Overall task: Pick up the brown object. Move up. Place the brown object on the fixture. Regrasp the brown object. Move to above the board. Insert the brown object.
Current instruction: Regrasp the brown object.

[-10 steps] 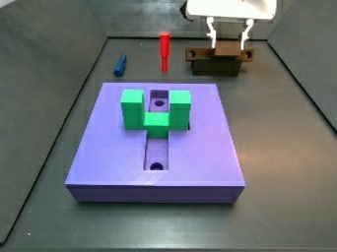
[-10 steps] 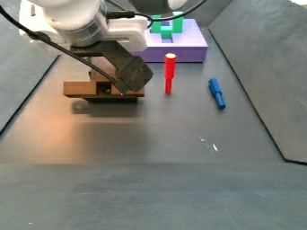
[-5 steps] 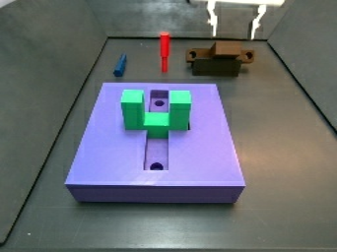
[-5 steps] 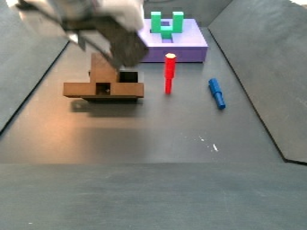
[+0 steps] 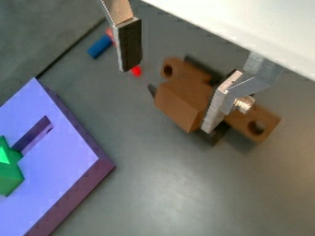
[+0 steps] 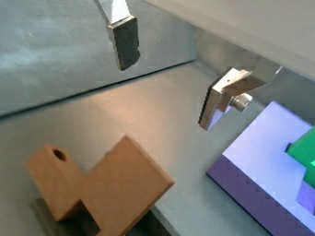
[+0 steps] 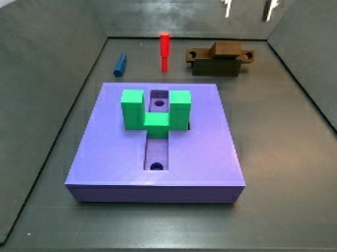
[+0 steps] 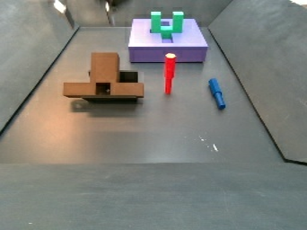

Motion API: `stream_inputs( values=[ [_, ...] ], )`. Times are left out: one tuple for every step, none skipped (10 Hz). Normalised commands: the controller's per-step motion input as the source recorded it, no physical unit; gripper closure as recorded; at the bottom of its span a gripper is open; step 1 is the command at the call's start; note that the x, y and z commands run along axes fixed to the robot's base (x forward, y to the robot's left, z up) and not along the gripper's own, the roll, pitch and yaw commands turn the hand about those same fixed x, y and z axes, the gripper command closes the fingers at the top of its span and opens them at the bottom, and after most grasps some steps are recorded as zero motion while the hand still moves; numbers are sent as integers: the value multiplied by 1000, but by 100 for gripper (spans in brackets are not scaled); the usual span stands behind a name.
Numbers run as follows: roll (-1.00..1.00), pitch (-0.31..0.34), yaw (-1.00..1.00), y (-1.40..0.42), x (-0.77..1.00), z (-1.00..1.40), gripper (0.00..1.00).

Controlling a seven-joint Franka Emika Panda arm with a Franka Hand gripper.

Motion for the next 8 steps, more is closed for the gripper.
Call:
stream_inputs(
  values=[
    [1000, 0, 97, -294, 94, 480, 0],
    [1000, 0, 46, -180, 54, 343, 0],
    [1000, -71, 66, -71, 80, 91, 0],
    [1000, -49, 137, 0, 177, 0, 0],
    [1000, -63, 111, 0, 109, 0, 0],
    [1000, -23, 51, 0, 114, 0, 0],
    [1000, -23, 66, 0, 103, 0, 0],
    [1000, -11, 157, 0, 140, 0, 0]
  ],
)
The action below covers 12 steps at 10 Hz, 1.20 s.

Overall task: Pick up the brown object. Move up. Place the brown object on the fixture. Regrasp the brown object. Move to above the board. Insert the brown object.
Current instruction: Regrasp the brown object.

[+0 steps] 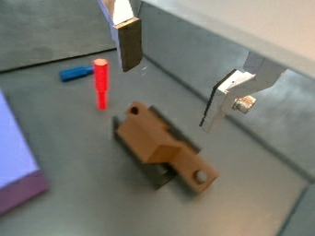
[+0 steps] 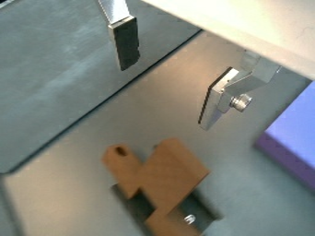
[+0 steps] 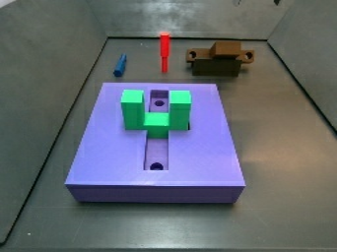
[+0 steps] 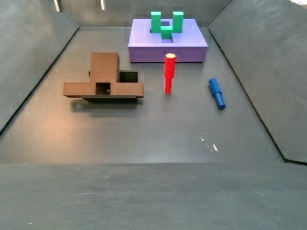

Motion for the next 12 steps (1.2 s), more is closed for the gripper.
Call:
stream_inputs(
  values=[
    [1000, 0, 157, 0, 140, 0, 0],
    [1000, 0, 140, 0, 149, 0, 0],
    [1000, 0, 143, 0, 143, 0, 0],
    [1000, 0, 160, 0, 117, 0, 0],
    [1000, 0, 109, -23, 117, 0, 0],
    [1000, 0, 100, -151, 120, -140, 0],
    [1000, 6, 0, -131, 194, -189, 0],
    [1000, 103, -11, -86, 226, -246, 0],
    [1000, 126, -34, -71, 200, -317, 0],
    [671, 83, 0, -20, 0, -234, 0],
    [20, 0, 0, -29, 0, 0, 0],
    [200, 63, 0, 0, 157, -386, 0]
  ],
)
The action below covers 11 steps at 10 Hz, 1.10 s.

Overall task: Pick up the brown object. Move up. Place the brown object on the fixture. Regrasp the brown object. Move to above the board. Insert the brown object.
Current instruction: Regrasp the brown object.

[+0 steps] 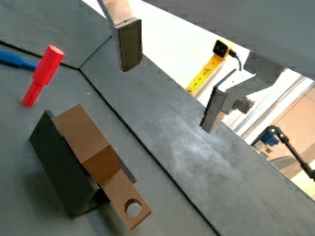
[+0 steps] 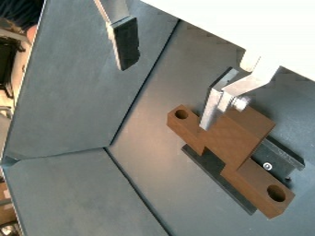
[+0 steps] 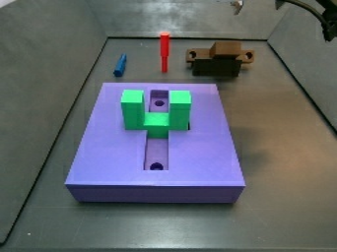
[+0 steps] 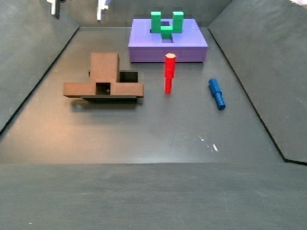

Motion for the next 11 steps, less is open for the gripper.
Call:
stream_inputs(
  values=[
    [489, 0, 0, 0, 0, -820, 0],
    [197, 20, 111, 0, -60, -574, 0],
    [-103, 314, 294, -6, 0, 0, 0],
    [-200, 200, 286, 0, 0, -80, 0],
    [-211, 229, 263, 0, 0, -134, 0],
    [-11, 371, 160, 0, 0, -83, 0],
    [0, 323, 203, 46, -97, -123, 0],
    [0, 354, 223, 11, -74, -120, 0],
    [46, 566, 74, 0, 83, -20, 0],
    [0, 423, 131, 0, 37, -160, 0],
    [0, 371, 166, 0, 0, -103, 0]
  ],
)
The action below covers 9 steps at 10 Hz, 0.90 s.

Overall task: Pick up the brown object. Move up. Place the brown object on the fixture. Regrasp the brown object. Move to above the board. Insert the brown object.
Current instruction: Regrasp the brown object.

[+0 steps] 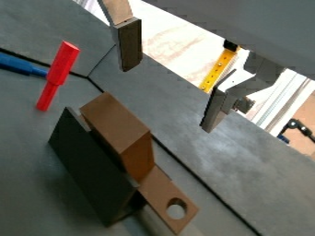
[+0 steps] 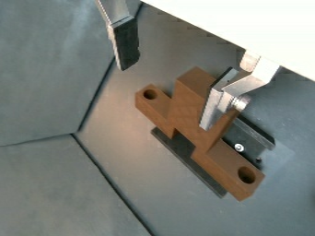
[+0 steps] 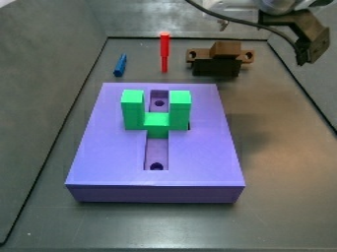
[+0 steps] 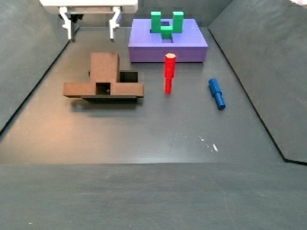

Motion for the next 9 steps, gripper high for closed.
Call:
stream_inputs(
  values=[
    [3, 200, 97, 0, -86, -83, 0],
    [0, 0, 69, 3, -257, -200, 0],
    [0, -14, 103, 0, -206, -174, 0],
    [-11, -86, 111, 0, -34, -260, 0],
    [-60, -109, 106, 0, -6, -240, 0],
    [-43, -31, 94, 0, 0, -111, 0],
    [-126, -94, 74, 0, 0, -163, 0],
    [-157, -109, 71, 0, 0, -200, 0],
    [-269, -189, 66, 11, 0, -229, 0]
  ],
)
